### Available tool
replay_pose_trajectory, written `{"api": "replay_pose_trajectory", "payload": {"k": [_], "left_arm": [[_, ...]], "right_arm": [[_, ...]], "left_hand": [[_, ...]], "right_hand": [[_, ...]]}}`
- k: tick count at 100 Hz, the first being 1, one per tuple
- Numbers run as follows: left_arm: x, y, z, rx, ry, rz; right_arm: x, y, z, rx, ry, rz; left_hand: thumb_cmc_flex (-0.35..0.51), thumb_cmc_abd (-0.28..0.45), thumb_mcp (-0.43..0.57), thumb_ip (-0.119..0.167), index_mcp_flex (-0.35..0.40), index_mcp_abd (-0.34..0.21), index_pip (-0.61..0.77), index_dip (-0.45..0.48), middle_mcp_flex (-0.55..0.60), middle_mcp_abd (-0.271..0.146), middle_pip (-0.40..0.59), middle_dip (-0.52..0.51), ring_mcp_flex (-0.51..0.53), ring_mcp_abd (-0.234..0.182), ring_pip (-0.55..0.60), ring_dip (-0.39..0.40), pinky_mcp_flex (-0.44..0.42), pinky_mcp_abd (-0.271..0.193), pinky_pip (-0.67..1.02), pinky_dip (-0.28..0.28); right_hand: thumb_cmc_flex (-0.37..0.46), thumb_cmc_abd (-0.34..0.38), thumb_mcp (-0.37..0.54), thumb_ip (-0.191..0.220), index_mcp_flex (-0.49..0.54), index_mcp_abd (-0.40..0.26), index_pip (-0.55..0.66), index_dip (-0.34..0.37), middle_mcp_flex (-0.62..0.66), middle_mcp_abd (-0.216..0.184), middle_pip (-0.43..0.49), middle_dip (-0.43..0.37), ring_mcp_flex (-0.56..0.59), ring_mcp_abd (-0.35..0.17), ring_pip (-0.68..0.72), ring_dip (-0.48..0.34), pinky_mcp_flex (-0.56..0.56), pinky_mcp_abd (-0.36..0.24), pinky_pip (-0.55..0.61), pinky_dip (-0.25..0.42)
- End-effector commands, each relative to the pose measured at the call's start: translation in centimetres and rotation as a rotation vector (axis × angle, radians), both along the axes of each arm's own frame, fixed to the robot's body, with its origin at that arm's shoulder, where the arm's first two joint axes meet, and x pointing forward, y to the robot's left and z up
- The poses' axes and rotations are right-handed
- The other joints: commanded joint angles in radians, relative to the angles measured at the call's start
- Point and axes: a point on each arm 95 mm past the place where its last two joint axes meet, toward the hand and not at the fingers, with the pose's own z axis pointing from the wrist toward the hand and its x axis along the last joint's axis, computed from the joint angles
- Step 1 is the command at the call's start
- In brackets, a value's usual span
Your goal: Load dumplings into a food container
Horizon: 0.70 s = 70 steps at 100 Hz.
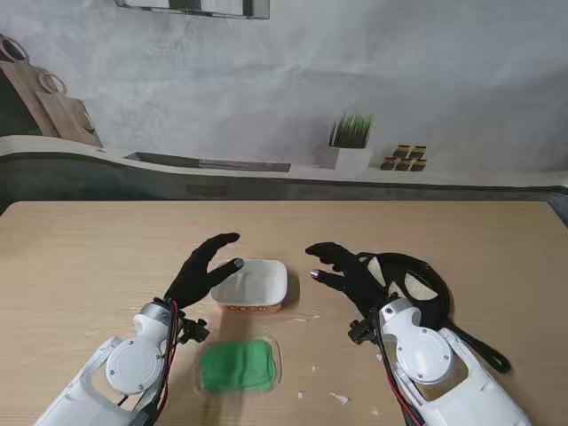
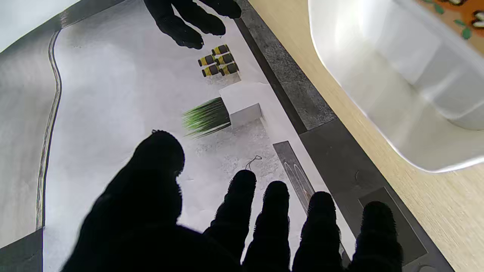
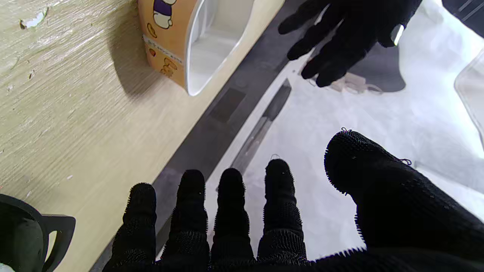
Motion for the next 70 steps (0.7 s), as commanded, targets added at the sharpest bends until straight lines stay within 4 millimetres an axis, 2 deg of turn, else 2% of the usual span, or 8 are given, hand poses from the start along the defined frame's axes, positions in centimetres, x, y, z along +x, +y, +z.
{"api": "replay_pose_trajectory", "payload": {"k": [1,37,46,47,54,60,67,70], "left_arm": [[-0.2,-0.2,0.1,0.000,0.002,-0.013],[-0.1,-0.3,-0.2,0.043,-0.015,-0.033],[0.0,0.4,-0.2,0.138,-0.042,-0.050],[0.1,0.5,-0.3,0.157,-0.046,-0.053],[0.3,1.5,-0.4,0.297,-0.080,-0.072],[0.5,2.2,-0.7,0.401,-0.080,-0.102],[0.7,3.0,-1.0,0.505,-0.095,-0.131],[0.9,3.3,-1.2,0.546,-0.105,-0.140]], "right_arm": [[-0.2,0.7,-0.1,0.011,0.007,0.017],[-0.2,0.4,0.1,0.020,-0.006,0.010],[-0.2,0.3,0.1,0.025,-0.007,0.002],[-0.2,0.3,0.1,0.026,-0.007,0.002],[-0.2,0.3,0.1,0.025,-0.003,0.002],[-0.3,0.3,0.1,0.025,-0.002,0.000],[-0.3,0.3,0.2,0.028,-0.004,-0.002],[-0.3,0.2,0.2,0.028,-0.005,-0.002]], "left_hand": [[-0.017,0.006,-0.016,0.006,-0.021,-0.013,0.009,0.004,-0.016,-0.030,0.009,0.007,-0.015,-0.018,0.005,0.005,-0.009,-0.017,-0.008,0.009],[-0.006,0.001,-0.025,0.000,0.007,-0.025,0.014,0.006,-0.001,-0.026,0.010,0.007,-0.008,-0.018,0.003,0.006,-0.022,-0.014,-0.019,-0.005],[0.021,-0.058,-0.010,0.003,0.112,-0.034,0.053,0.020,0.056,-0.014,0.023,0.011,0.004,-0.013,0.008,0.008,-0.022,-0.010,-0.020,-0.007],[0.004,-0.070,0.026,0.001,0.124,-0.035,0.048,0.025,0.061,-0.015,0.020,0.012,0.006,-0.013,0.010,0.010,-0.019,-0.009,-0.019,-0.012],[-0.017,-0.124,0.061,-0.006,0.158,-0.090,0.054,0.035,0.057,-0.026,0.014,0.012,0.001,-0.022,0.013,0.012,-0.012,-0.003,-0.018,-0.018],[-0.054,-0.163,0.114,-0.016,0.155,-0.121,0.057,0.048,0.030,-0.038,0.006,0.007,-0.022,-0.033,0.012,0.002,-0.023,-0.014,-0.030,-0.034],[-0.074,-0.191,0.110,-0.023,0.142,-0.123,0.049,0.046,-0.001,-0.050,0.001,0.007,-0.036,-0.042,0.005,-0.002,-0.038,-0.020,-0.034,-0.036],[-0.112,-0.211,0.154,-0.032,0.131,-0.115,0.038,0.044,-0.011,-0.056,0.006,0.009,-0.036,-0.044,-0.003,-0.001,-0.040,-0.019,-0.030,-0.037]], "right_hand": [[-0.033,-0.012,-0.020,0.023,-0.016,-0.045,0.002,-0.018,-0.028,-0.020,-0.003,0.002,-0.024,-0.023,-0.004,-0.004,-0.009,-0.022,-0.023,0.020],[-0.033,-0.009,-0.020,0.023,-0.013,-0.047,0.004,-0.020,-0.029,-0.020,0.018,0.011,-0.021,-0.022,-0.004,-0.004,-0.005,-0.021,-0.032,0.033],[-0.032,-0.011,-0.019,0.024,-0.004,-0.042,0.008,-0.018,-0.028,-0.018,0.031,0.016,-0.018,-0.021,-0.002,-0.003,-0.003,-0.019,-0.033,0.037],[-0.032,-0.010,-0.018,0.024,-0.004,-0.042,0.008,-0.018,-0.029,-0.018,0.032,0.017,-0.020,-0.020,-0.002,-0.003,-0.003,-0.019,-0.033,0.037],[-0.033,-0.009,-0.019,0.024,-0.005,-0.042,0.007,-0.019,-0.031,-0.018,0.037,0.019,-0.022,-0.022,-0.004,-0.004,-0.005,-0.021,-0.035,0.038],[-0.032,-0.010,-0.019,0.024,-0.002,-0.041,0.009,-0.018,-0.031,-0.017,0.040,0.019,-0.020,-0.020,-0.003,-0.004,-0.003,-0.019,-0.035,0.040],[-0.033,-0.008,-0.019,0.023,0.001,-0.039,0.009,-0.018,-0.031,-0.017,0.043,0.020,-0.020,-0.021,-0.003,-0.004,-0.003,-0.019,-0.036,0.042],[-0.034,-0.008,-0.020,0.023,0.001,-0.039,0.009,-0.018,-0.031,-0.016,0.044,0.021,-0.019,-0.020,-0.003,-0.004,-0.002,-0.018,-0.036,0.042]]}}
